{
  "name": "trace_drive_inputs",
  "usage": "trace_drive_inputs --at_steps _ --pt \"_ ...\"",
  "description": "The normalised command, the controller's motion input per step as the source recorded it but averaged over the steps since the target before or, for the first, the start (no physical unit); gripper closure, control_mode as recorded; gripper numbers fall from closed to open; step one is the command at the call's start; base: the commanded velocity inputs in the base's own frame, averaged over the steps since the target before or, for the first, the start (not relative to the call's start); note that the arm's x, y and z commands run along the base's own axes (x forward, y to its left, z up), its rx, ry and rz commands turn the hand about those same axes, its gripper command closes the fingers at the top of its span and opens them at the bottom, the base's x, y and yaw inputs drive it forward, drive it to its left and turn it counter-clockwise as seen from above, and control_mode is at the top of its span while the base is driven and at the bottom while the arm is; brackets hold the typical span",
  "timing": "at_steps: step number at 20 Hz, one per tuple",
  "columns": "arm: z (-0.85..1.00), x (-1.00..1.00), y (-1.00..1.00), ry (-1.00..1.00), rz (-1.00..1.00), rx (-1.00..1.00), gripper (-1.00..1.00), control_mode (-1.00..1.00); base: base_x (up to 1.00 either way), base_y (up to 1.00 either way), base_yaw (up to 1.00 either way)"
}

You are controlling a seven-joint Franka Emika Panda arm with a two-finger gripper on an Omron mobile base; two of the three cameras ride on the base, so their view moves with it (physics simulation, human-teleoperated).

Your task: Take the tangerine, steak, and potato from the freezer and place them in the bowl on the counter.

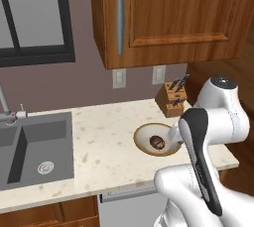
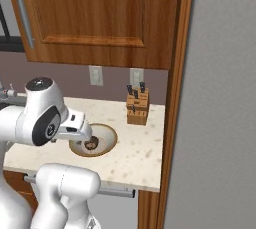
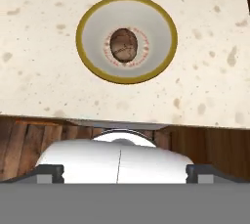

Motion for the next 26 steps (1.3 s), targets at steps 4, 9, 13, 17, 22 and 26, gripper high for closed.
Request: trace_drive_inputs --at_steps 4,9,13,17,22,26 --pt "0.86 -0.4 0.0 -0.09 -0.07 0.0 -1.0 -1.0 0.0 0.0 0.0" --pt "0.57 -0.42 0.0 -0.13 0.0 0.0 -1.0 -1.0 0.0 0.0 0.0" --pt "0.51 -0.5 0.0 -0.09 0.0 0.0 -1.0 -1.0 0.0 0.0 0.0" --pt "0.22 -0.42 0.0 -0.08 0.0 0.0 -1.0 1.0 -0.2 0.0 0.01" --pt "0.0 0.0 0.0 0.0 0.0 0.0 -1.0 1.0 -0.99 -0.28 0.0" --pt "0.0 0.0 0.0 0.0 0.0 0.0 -1.0 1.0 -0.92 -0.6 -0.02"
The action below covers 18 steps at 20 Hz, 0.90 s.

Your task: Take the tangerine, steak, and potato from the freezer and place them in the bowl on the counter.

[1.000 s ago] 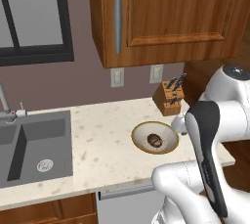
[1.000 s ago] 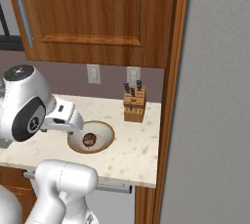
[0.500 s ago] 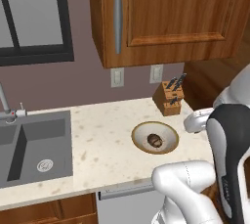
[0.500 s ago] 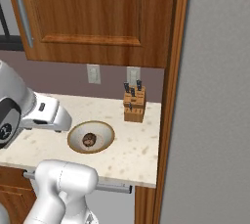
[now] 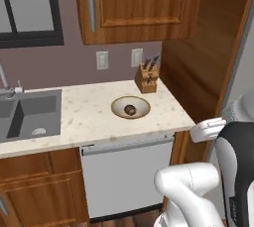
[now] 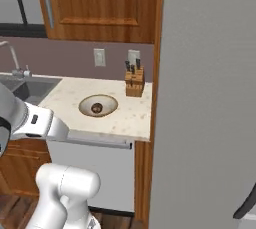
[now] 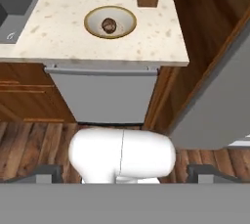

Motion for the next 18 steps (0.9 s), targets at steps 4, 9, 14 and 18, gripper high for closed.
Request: trace_drive_inputs --at_steps 4,9,14,18 --pt "0.0 0.0 0.0 0.0 0.0 0.0 -1.0 1.0 -0.32 -1.0 0.0" --pt "0.0 0.0 0.0 0.0 0.0 0.0 -1.0 1.0 -0.01 -1.0 0.0" --pt "0.0 0.0 0.0 0.0 0.0 0.0 -1.0 1.0 0.0 -1.0 0.0" --pt "0.0 0.0 0.0 0.0 0.0 0.0 -1.0 1.0 0.0 -1.0 0.0"
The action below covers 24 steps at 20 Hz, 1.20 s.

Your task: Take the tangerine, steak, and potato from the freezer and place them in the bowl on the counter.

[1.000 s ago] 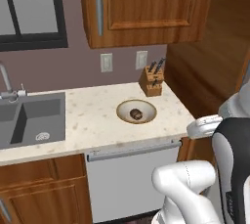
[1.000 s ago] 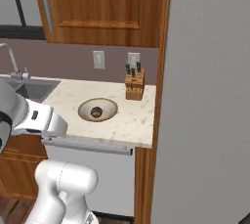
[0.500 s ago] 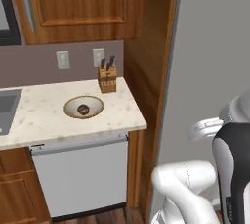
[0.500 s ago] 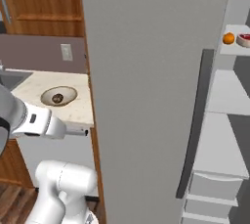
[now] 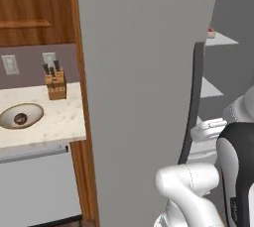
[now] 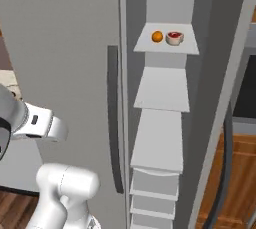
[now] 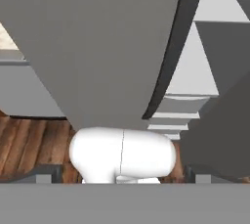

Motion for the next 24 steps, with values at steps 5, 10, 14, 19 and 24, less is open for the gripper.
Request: trace_drive_inputs --at_steps 5,10,14,19,24 --pt "0.0 0.0 0.0 0.0 0.0 0.0 -1.0 1.0 0.13 -0.89 0.0" --pt "0.0 0.0 0.0 0.0 0.0 0.0 -1.0 1.0 0.43 -0.47 0.02" --pt "0.0 0.0 0.0 0.0 0.0 0.0 -1.0 1.0 0.56 -0.24 0.02" --pt "0.0 0.0 0.0 0.0 0.0 0.0 -1.0 1.0 0.65 -0.21 0.02" --pt "0.0 0.0 0.0 0.0 0.0 0.0 -1.0 1.0 0.62 -0.18 0.02"
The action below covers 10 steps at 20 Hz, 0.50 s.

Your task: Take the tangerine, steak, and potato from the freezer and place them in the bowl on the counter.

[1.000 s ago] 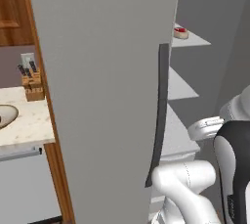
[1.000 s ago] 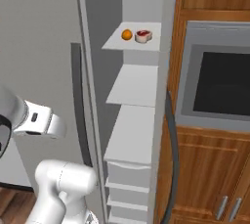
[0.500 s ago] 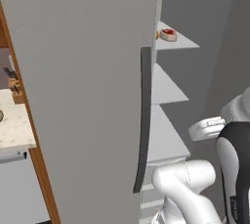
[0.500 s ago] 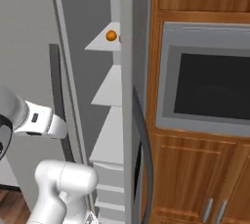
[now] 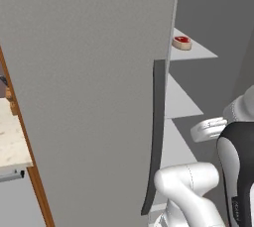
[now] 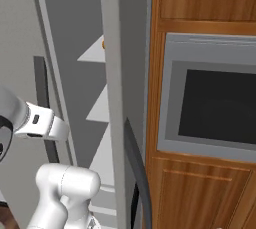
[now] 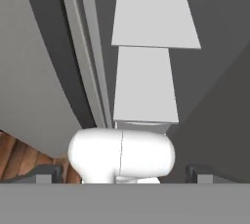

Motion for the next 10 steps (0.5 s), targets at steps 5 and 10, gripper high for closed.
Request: trace_drive_inputs --at_steps 5,10 --pt "0.0 0.04 -0.1 0.0 0.0 0.01 -1.0 -1.0 0.19 -0.27 0.0" --pt "0.26 0.32 -0.52 0.0 0.0 0.04 -1.0 -1.0 0.0 0.0 0.0"
